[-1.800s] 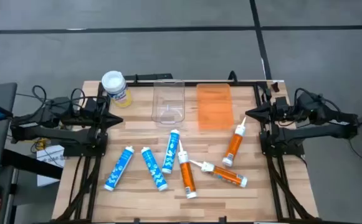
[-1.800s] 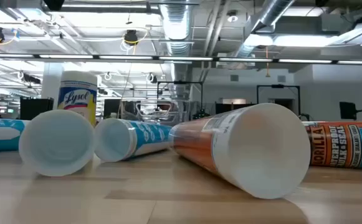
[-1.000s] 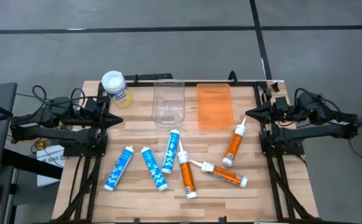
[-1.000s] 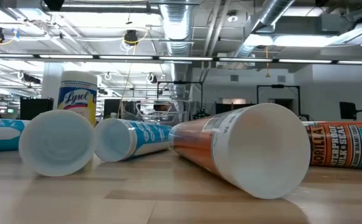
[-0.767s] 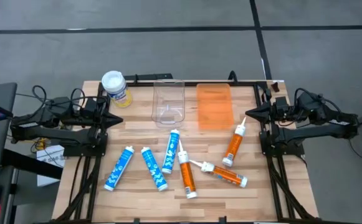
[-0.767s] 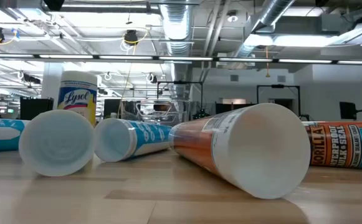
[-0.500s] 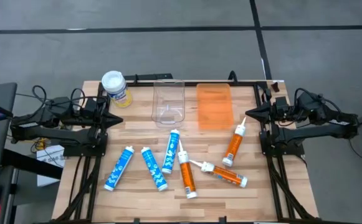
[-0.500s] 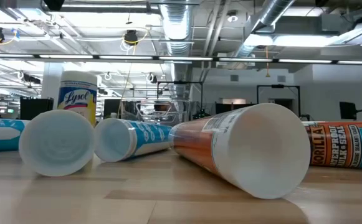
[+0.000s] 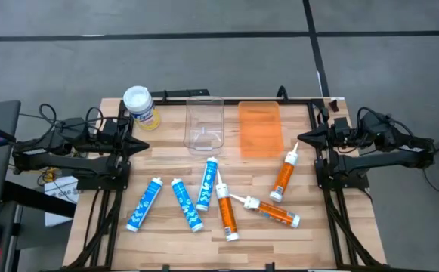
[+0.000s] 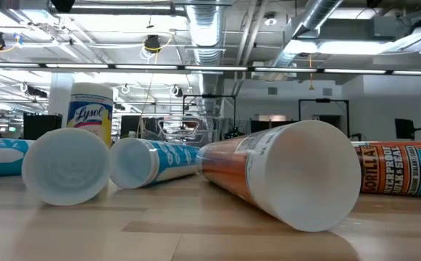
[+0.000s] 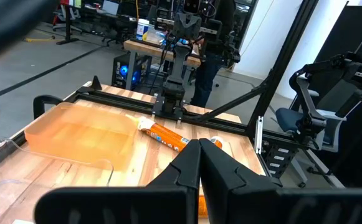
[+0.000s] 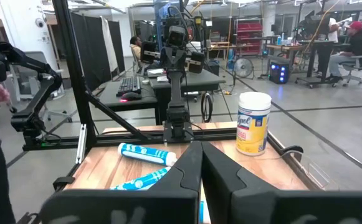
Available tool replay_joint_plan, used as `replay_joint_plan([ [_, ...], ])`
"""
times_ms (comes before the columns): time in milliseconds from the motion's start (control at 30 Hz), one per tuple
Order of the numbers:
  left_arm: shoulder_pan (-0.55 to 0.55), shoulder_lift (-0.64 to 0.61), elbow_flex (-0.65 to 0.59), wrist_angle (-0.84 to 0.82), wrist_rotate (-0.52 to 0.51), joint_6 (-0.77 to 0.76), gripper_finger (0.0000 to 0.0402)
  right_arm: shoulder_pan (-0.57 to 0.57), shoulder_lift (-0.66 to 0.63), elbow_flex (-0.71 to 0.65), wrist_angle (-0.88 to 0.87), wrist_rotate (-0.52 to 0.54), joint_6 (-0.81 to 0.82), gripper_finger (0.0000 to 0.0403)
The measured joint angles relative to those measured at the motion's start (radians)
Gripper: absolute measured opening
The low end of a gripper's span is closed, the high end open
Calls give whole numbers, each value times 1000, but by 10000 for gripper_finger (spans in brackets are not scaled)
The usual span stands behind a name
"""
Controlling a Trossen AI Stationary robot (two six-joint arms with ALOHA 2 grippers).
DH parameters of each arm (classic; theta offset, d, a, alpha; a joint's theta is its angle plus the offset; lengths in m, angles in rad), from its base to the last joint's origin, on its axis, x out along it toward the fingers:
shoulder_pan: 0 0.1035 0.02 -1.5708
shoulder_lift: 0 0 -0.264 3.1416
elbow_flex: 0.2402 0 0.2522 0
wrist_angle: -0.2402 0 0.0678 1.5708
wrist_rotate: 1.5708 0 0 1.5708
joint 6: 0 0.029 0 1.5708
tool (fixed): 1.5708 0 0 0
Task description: Pick & place silicon tubes, Sealant and Lysol wipes
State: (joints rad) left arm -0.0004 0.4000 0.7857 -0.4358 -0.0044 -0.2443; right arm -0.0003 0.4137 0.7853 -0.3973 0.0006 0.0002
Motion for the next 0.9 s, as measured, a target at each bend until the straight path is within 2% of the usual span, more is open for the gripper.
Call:
replay_joint_plan([
  [533, 0, 0, 0, 0, 0, 0, 0, 0, 0, 0, 0, 0, 0, 0],
  [700, 0, 0, 0, -2, 0, -58, 0, 0, 0, 0, 0, 0, 0, 0],
  [900, 0, 0, 0, -11, 0, -58, 0, 0, 0, 0, 0, 0, 0, 0],
])
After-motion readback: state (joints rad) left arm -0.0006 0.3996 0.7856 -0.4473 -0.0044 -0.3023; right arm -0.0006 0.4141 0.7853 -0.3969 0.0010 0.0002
